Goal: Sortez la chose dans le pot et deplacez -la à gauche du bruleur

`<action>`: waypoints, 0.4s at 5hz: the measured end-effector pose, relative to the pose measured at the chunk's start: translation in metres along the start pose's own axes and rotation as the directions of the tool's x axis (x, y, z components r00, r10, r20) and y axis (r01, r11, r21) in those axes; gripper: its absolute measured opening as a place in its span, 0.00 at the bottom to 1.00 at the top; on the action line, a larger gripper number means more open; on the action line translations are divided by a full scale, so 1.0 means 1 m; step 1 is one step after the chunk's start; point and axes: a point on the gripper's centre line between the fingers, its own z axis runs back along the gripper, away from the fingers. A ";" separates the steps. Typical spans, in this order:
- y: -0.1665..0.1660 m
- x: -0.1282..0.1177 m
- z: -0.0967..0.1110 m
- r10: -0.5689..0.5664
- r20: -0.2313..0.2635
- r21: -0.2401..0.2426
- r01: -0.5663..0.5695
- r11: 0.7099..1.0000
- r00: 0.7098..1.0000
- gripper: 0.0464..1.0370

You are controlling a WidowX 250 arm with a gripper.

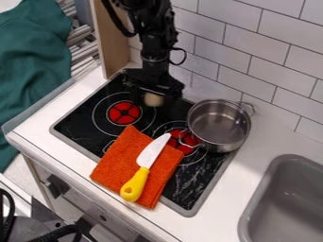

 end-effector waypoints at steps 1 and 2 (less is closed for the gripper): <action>-0.001 0.000 0.018 -0.007 0.033 -0.011 0.007 1.000 0.999 0.97; -0.006 -0.001 0.057 -0.004 0.113 -0.034 0.008 0.999 0.994 0.97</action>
